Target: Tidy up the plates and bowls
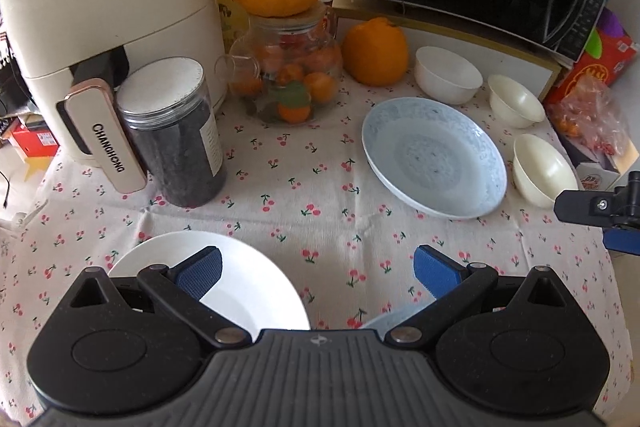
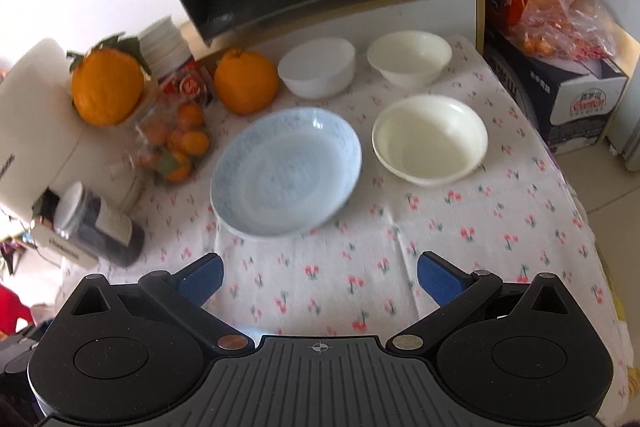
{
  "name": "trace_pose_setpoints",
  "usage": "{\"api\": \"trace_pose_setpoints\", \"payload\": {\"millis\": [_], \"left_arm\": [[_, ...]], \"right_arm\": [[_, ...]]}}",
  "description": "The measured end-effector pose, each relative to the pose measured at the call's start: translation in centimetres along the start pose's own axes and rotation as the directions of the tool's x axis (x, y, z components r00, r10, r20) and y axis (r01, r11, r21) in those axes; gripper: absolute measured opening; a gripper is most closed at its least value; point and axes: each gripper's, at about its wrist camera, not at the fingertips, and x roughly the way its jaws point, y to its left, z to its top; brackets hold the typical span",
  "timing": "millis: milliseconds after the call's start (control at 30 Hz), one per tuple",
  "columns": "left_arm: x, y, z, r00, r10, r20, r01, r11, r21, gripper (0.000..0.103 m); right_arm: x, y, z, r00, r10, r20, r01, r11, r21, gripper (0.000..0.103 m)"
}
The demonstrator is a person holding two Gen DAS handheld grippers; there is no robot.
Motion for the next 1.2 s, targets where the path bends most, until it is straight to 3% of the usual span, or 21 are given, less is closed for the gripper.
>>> {"api": "trace_pose_setpoints", "payload": {"millis": [233,400,567,733,900,1200], "left_arm": [[2.9,0.8,1.5,0.996,-0.068,-0.054,0.064,0.995,-0.071,0.097],[5.3,1.4,2.2,0.984,-0.171,-0.054,0.160,0.972,-0.170,0.085],[7.2,1.5,2.8,0.973,-0.231,-0.015,0.220,0.944,-0.247,0.068],[8.5,0.9,3.4,0.965,-0.259,0.030,0.258,0.936,-0.238,0.055],[9.5,0.3,4.2,0.957,-0.281,0.073,0.290,0.933,-0.215,0.046],[11.6,0.1,4.4,0.949,-0.306,0.080,0.316,0.916,-0.248,0.031]], "right_arm": [[3.3,-1.8,0.7,0.988,0.154,-0.010,-0.153,0.984,0.094,0.103],[6.0,-3.7,1.3,0.965,0.260,-0.022,-0.248,0.941,0.231,0.102],[8.0,-5.5,1.8,0.952,0.306,0.000,-0.288,0.896,0.338,0.095],[9.6,-6.6,2.0,0.951,0.307,0.029,-0.294,0.876,0.382,0.079],[11.3,-7.6,2.0,0.949,0.309,0.068,-0.306,0.846,0.437,0.054],[13.8,-7.7,1.5,0.955,0.289,0.065,-0.286,0.844,0.454,0.034]]}}
